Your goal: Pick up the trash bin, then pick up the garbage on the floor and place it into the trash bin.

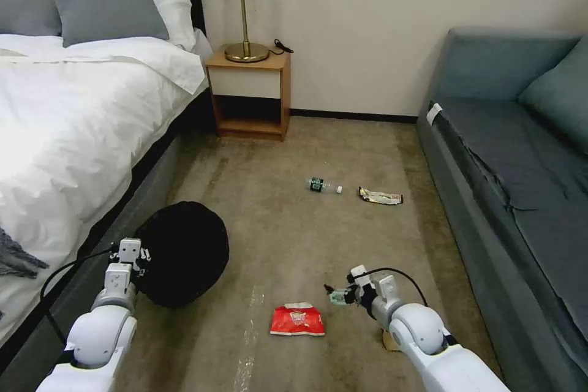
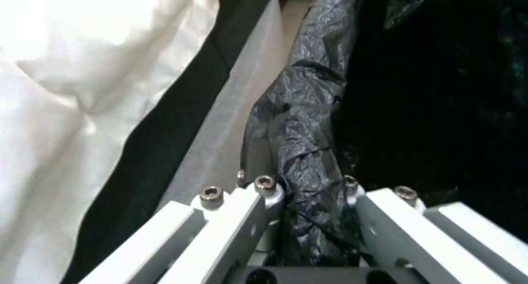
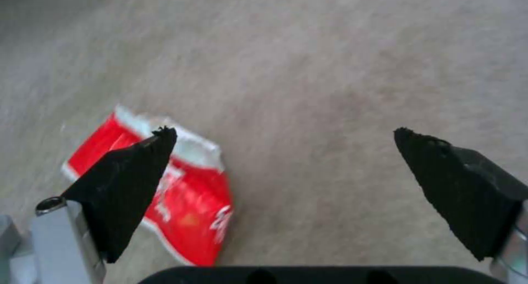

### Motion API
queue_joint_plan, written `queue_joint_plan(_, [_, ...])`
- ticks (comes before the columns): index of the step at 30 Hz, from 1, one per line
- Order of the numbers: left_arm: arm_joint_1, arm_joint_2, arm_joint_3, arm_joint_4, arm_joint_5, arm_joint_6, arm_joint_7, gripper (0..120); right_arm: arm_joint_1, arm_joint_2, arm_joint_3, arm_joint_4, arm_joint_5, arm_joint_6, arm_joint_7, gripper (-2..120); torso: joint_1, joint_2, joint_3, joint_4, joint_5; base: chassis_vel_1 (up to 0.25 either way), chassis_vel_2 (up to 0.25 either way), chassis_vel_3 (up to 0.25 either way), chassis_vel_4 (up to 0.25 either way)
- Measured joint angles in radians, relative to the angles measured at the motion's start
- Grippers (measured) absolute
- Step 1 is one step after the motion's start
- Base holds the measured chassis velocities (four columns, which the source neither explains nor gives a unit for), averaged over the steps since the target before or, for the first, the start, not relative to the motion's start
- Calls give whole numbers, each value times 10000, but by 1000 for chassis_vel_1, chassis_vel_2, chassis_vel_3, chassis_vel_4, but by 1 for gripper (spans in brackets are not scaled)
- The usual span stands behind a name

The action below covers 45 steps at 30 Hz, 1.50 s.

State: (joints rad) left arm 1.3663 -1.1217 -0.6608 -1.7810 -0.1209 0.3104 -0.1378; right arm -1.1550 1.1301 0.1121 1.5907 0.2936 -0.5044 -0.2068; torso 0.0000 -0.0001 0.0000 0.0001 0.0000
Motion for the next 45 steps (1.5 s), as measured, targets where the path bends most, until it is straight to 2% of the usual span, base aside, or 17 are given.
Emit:
queue_joint_plan(3, [-21, 41, 18, -19, -29, 0, 9, 3, 18, 136, -178, -188, -389, -68, -493, 100, 0, 0, 0, -2, -1, 0, 0, 0, 0])
queue_joint_plan(11, [180, -85, 144, -170, 70, 9, 11, 3, 0, 579, -689, -681, -863, 97, -861, 100, 0, 0, 0, -2, -2, 0, 0, 0, 0])
queue_joint_plan(23, [183, -49, 188, -168, 96, -14, 15, 3, 194, 1272, -848, -1588, -1399, 503, -893, 100, 0, 1, 0, -1, 0, 0, 0, 0, 0])
queue_joint_plan(35, [232, -167, 188, 137, 69, -154, 42, 3, 313, 1466, -742, -2169, -1750, 748, -1071, 100, 0, 1, 0, -1, 2, 0, 0, 0, 0])
queue_joint_plan(38, [256, -213, 185, 157, 70, -200, 32, 3, 313, 1489, -743, -2222, -1787, 763, -1126, 95, 0, 1, -1, -1, 2, 0, 0, 0, 0])
queue_joint_plan(41, [281, -365, 191, 176, 71, -249, 0, 3, 302, 1602, -682, -2427, -1964, 935, -1496, 78, 0, 1, -1, 0, 4, 0, 0, 0, 0])
queue_joint_plan(42, [281, -365, 191, 176, 71, -249, 0, 3, 302, 1602, -682, -2427, -1964, 935, -1496, 78, 0, 1, -1, 0, 4, 0, 0, 0, 0])
queue_joint_plan(45, [357, -462, 228, 175, 72, -291, -8, 3, 266, 1664, -643, -2596, -2176, 1070, -1739, 61, 0, 1, -2, 0, 6, 0, 0, 0, 0])
